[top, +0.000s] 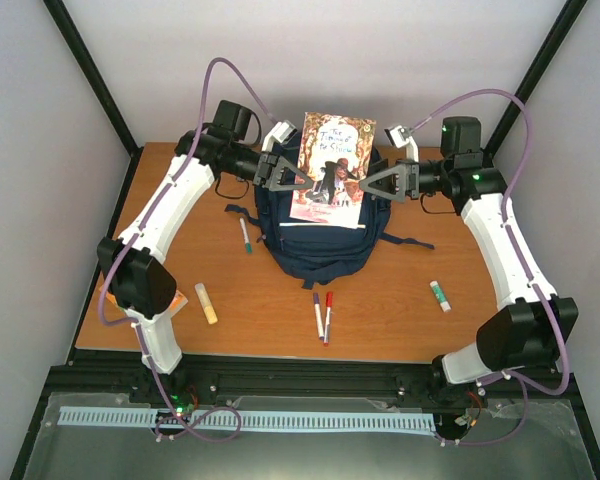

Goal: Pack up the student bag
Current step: Pick up the book from the center of the board.

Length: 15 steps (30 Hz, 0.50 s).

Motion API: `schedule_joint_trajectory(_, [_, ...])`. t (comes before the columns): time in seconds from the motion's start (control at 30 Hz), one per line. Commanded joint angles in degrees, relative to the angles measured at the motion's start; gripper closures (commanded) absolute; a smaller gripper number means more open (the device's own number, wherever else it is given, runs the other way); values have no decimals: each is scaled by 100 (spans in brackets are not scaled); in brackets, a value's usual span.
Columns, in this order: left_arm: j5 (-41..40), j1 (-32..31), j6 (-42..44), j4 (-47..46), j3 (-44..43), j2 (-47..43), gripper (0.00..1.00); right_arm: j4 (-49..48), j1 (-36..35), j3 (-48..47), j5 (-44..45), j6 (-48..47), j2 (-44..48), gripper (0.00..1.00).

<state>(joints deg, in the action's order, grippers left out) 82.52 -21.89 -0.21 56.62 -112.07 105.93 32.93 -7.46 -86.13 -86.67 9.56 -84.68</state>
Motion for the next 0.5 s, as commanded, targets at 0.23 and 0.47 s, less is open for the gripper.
schedule_joint_trajectory(0.23, [-90, 53, 102, 15, -26, 98, 99, 941, 1050, 208, 817, -765, 305, 11])
schedule_joint_trajectory(0.47, [-693, 55, -47, -57, 89, -38, 99, 3070, 2505, 41, 4657, -3271, 109, 27])
